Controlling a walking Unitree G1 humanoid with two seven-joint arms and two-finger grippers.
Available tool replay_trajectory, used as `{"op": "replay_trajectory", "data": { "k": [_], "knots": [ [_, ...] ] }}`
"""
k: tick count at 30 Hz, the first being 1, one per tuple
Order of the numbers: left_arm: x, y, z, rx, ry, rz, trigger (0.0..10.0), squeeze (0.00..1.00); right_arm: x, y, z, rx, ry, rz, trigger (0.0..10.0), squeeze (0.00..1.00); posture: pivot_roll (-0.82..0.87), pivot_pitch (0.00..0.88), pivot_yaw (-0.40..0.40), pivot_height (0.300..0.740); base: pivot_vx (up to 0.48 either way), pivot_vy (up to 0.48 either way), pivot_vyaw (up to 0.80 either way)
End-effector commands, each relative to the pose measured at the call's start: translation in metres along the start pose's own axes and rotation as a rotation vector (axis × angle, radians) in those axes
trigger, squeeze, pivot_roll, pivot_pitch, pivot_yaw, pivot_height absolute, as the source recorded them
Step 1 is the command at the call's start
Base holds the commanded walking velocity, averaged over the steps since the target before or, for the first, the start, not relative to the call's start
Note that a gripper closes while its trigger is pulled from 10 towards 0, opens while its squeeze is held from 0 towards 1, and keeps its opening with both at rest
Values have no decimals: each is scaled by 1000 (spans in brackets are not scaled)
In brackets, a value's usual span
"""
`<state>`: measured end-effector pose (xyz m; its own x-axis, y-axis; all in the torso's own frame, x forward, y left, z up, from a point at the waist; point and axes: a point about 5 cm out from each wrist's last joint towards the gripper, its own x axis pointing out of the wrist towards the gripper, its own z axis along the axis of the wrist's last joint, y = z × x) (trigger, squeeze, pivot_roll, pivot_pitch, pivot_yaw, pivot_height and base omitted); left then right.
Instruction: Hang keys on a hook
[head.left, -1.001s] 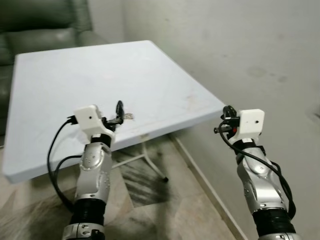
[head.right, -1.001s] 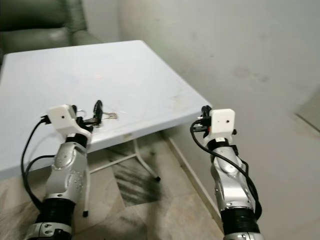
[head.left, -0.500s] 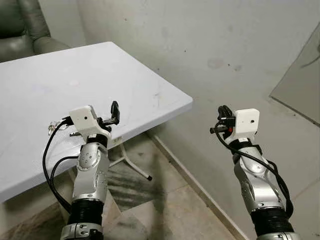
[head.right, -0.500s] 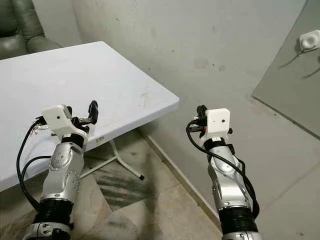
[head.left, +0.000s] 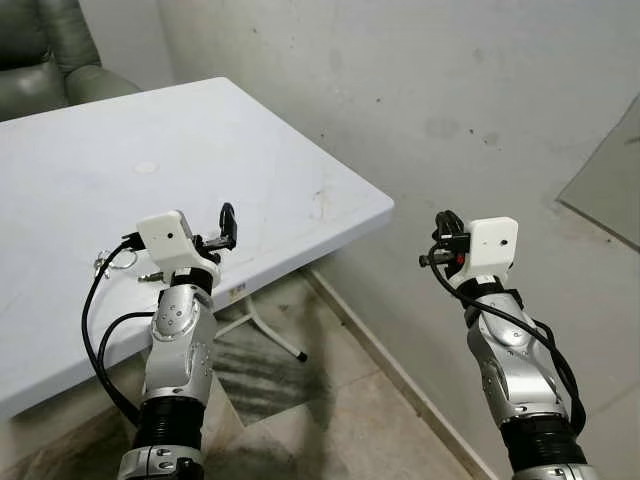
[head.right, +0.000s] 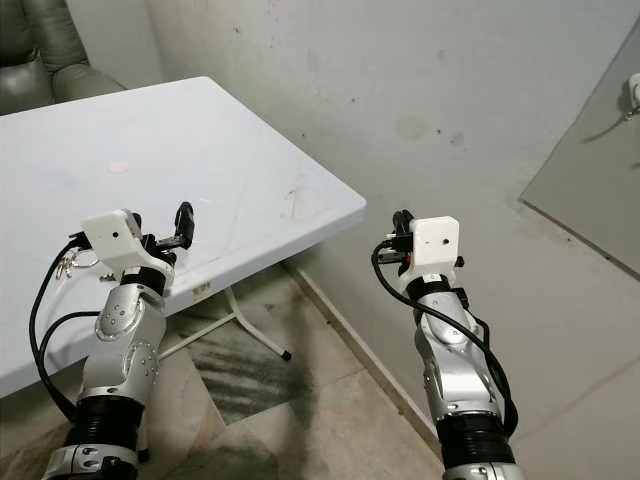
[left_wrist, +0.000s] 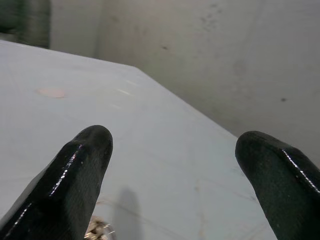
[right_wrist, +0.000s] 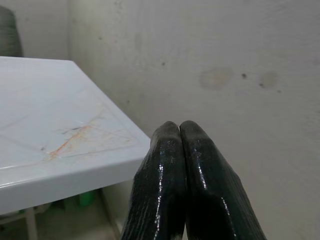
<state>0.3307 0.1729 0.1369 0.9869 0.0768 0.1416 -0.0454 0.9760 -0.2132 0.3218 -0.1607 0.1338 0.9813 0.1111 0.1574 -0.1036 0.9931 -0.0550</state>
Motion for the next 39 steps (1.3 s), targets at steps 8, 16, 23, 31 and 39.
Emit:
{"op": "replay_trajectory", "data": {
  "k": [8, 16, 23, 31, 39],
  "knots": [
    [0, -5, 2, 26, -3, -49, 10000, 0, 1, -1, 4, 2, -15, -14, 10000, 0, 18, 0, -53, 740, 0, -120, -780],
    [0, -5, 0, 17, 10, -30, 10000, 0, 0, -2, 3, 3, -11, -17, 10000, 0, 18, 0, -53, 740, 0, -55, -778],
    [1, -4, 2, 13, 7, -24, 10000, 0, 0, -2, 4, 4, -12, -22, 10000, 0, 17, 0, -52, 740, 0, 0, -776],
    [3, -4, 1, 6, 21, -16, 10000, 0, 1, -5, 5, 3, -13, -27, 10000, 0, 14, 0, -54, 740, 0, 0, -775],
    [3, -6, 0, 11, 32, -24, 10000, 0, 1, -5, 5, 2, -13, -30, 10000, 0, 13, 0, -55, 740, 0, 0, -775]
  ]
}}
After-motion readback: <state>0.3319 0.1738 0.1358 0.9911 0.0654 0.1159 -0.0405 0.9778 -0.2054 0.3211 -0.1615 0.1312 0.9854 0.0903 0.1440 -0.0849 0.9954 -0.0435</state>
